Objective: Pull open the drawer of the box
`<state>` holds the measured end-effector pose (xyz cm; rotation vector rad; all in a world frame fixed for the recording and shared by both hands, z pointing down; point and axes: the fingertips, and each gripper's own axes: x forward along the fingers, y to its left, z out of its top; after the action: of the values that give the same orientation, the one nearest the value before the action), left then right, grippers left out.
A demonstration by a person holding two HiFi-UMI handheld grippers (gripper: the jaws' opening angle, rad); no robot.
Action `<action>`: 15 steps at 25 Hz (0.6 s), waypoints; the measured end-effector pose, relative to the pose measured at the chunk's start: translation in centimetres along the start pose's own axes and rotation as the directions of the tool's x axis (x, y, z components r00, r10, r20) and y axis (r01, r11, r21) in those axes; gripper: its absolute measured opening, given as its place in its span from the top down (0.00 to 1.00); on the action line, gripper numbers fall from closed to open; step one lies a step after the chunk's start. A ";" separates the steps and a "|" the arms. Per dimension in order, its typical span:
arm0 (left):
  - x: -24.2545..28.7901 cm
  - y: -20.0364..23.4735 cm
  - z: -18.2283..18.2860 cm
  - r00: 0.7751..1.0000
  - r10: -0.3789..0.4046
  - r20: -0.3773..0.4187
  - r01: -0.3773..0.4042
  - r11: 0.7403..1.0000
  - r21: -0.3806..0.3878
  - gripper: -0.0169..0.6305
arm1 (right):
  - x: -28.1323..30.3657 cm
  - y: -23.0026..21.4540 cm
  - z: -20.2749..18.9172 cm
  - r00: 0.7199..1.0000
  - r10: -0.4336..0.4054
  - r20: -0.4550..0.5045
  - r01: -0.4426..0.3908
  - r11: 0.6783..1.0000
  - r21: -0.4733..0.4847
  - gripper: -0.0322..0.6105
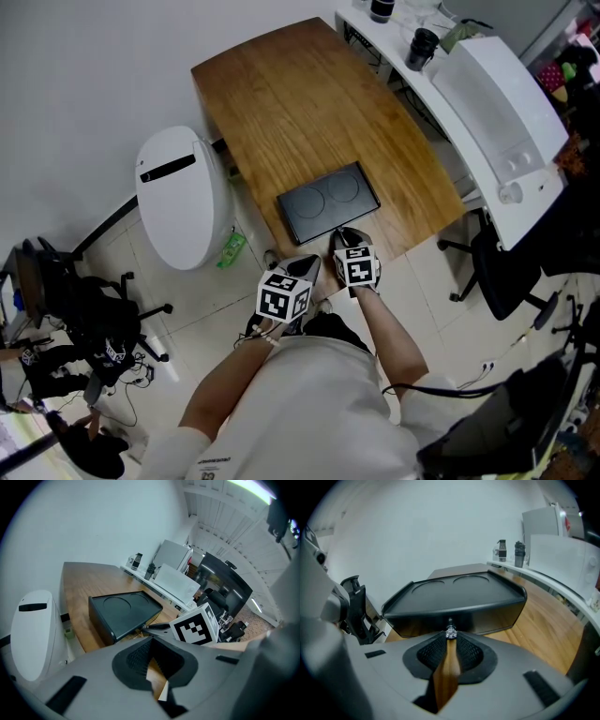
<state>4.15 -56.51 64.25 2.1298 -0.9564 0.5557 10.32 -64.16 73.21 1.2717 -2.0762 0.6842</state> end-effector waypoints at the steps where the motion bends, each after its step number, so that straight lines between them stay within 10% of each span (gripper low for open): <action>1: -0.1 0.0 0.0 1.000 0.000 0.000 0.000 1.000 -0.001 0.97 | 0.1 0.0 0.0 1.000 -0.002 0.001 0.002 1.000 -0.005 0.86; 15: -0.1 0.0 -0.4 1.000 0.010 -0.001 -0.010 1.000 -0.009 0.97 | -0.4 0.2 -0.3 1.000 0.005 -0.012 -0.005 1.000 -0.017 0.87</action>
<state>4.05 -56.13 64.46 2.1175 -0.9674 0.5562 10.37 -63.60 73.10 1.2507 -2.0718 0.6729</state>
